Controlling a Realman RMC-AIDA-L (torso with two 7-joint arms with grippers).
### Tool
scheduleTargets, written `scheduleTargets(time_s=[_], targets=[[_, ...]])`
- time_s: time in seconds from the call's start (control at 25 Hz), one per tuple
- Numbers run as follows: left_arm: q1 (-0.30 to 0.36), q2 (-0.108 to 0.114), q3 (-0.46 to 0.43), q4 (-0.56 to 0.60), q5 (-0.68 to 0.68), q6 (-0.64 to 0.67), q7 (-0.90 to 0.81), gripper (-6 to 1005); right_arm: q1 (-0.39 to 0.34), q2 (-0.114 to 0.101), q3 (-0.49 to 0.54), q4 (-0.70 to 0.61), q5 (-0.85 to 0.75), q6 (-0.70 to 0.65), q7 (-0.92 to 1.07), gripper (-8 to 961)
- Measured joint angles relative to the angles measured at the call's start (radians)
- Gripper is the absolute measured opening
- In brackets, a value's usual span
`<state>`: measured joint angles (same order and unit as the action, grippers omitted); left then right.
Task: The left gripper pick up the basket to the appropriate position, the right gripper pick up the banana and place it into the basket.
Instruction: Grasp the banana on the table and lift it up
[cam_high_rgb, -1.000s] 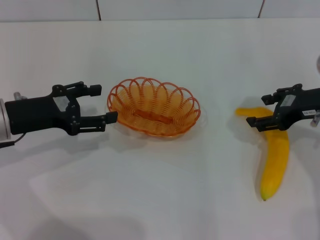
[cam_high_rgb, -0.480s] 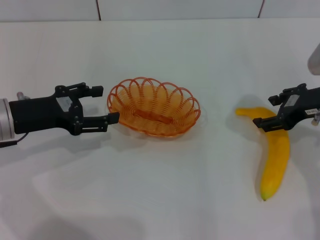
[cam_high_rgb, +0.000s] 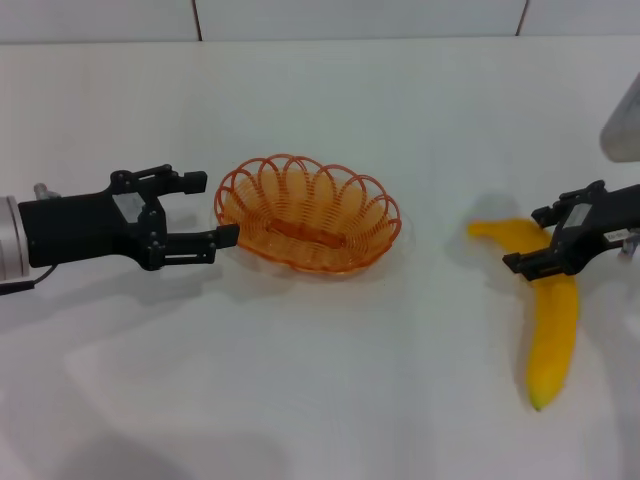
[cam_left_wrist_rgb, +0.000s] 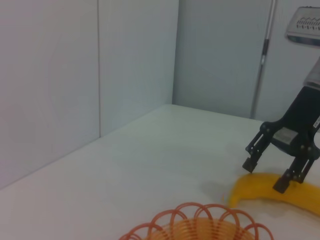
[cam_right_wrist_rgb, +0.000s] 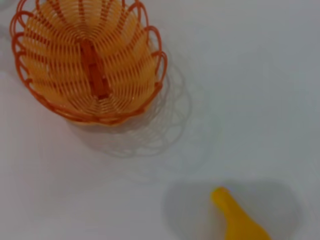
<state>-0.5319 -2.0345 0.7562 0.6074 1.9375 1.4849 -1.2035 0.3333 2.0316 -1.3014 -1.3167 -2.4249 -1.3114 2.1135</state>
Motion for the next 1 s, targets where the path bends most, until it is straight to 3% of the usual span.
scheduleTargets(time_s=[1.0], targets=[[0.0, -0.003, -0.002, 0.0, 0.0, 0.0, 0.002, 880, 0.055, -0.001, -0.007, 0.084, -0.036, 0.035, 0.003, 694]])
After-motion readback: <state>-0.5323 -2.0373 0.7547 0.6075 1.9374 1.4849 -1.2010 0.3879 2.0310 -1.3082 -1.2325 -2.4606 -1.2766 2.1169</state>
